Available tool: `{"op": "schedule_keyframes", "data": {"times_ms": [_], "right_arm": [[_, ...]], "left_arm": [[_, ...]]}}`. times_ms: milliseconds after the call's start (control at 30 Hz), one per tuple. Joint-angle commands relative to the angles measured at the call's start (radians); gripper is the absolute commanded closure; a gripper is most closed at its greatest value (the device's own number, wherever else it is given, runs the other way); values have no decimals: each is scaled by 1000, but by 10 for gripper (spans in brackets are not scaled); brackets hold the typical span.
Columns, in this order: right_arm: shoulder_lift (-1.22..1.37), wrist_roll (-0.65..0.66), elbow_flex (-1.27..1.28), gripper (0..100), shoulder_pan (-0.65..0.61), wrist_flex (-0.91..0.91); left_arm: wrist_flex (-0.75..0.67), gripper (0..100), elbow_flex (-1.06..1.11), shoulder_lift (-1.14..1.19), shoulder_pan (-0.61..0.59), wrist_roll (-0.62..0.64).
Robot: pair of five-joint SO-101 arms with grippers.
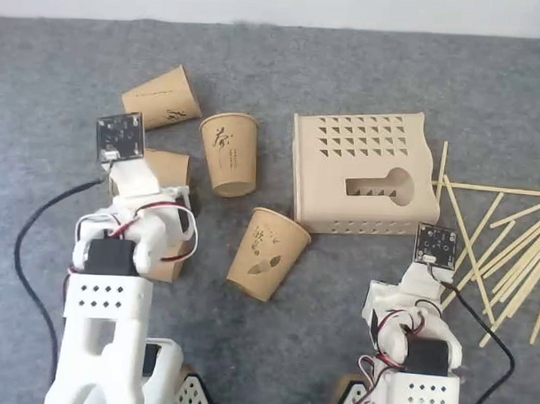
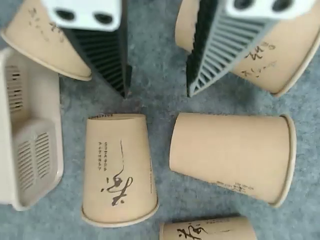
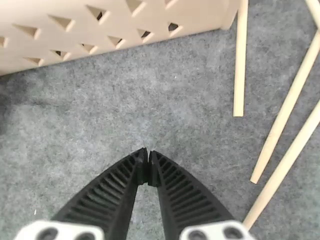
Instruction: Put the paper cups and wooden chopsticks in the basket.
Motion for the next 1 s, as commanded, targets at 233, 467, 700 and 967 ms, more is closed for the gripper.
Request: {"op": "schedule_keyframes", "data": {"times_ms": [233, 467, 700, 967], "right_arm": [[-18, -9, 18, 990, -44, 8], [-18, 97, -55, 989, 185, 1], [-8, 529, -227, 989, 361, -194], [104, 460, -526, 988, 341, -142]], "left_arm": [[-127, 823, 131, -164, 12, 20], [-169, 823, 183, -180, 18, 20], [-166, 823, 194, -180, 11, 20], [-170, 823, 200, -180, 11, 20]]}}
